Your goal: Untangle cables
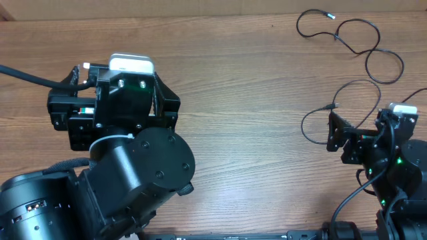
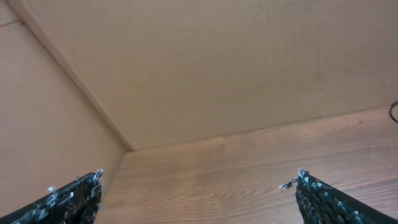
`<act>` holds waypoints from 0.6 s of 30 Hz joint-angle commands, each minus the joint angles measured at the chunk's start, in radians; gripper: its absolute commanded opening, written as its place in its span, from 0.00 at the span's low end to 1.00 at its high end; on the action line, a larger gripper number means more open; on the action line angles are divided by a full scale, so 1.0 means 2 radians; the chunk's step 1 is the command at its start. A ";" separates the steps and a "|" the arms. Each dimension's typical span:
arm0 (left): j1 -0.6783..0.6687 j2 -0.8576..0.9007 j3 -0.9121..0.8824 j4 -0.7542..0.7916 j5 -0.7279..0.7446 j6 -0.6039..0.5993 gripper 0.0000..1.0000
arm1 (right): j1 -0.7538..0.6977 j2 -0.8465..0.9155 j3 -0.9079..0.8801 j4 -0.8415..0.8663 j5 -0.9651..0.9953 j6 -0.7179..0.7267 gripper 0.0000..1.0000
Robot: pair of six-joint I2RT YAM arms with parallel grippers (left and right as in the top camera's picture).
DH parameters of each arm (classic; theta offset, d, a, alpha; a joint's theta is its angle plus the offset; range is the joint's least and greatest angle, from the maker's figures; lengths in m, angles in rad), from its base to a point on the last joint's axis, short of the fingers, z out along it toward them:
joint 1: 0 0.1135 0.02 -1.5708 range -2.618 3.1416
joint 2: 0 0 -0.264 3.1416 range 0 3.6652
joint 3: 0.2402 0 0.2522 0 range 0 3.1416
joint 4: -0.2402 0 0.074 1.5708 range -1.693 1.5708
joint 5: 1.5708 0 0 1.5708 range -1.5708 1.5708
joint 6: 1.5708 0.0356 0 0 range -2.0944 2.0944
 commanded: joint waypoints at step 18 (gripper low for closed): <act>0.106 -0.008 0.006 0.547 0.047 0.482 1.00 | 0.002 -0.002 -0.002 0.007 0.006 0.002 1.00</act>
